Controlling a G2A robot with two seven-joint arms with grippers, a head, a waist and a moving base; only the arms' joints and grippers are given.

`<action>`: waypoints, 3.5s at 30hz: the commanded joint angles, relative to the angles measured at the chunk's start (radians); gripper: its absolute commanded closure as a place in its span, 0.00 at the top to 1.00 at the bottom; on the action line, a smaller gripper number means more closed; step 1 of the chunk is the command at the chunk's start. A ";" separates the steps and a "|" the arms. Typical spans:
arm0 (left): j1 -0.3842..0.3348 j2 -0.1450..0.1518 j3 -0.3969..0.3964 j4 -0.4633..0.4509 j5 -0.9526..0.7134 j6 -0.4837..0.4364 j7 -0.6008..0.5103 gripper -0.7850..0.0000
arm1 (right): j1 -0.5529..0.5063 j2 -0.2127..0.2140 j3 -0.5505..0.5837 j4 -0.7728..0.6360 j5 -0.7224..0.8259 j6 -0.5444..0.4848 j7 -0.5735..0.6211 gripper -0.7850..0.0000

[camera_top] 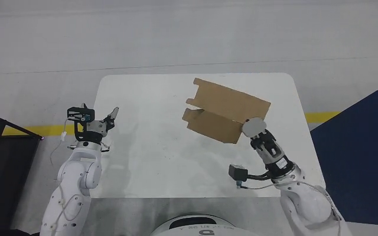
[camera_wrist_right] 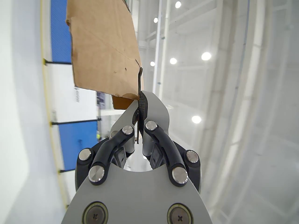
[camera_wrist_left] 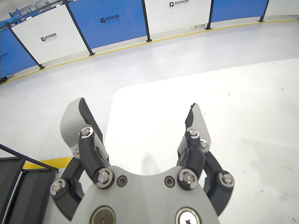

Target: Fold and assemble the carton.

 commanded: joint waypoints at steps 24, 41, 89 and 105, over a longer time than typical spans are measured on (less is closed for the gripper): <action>0.000 0.000 0.000 0.000 0.000 0.000 0.000 1.00 | 0.441 0.016 -0.011 0.312 1.227 -0.999 0.058 0.00; 0.000 0.000 0.000 0.000 0.000 0.000 0.000 1.00 | 0.510 0.037 -0.067 0.436 1.702 -1.217 0.083 0.00; 0.000 0.000 0.000 0.000 0.000 0.000 0.000 1.00 | 0.818 0.261 -0.479 0.496 3.035 -1.217 0.909 0.00; 0.000 0.000 0.000 0.000 0.000 0.000 0.000 1.00 | 0.700 0.211 -0.166 0.457 2.082 -1.181 0.581 0.00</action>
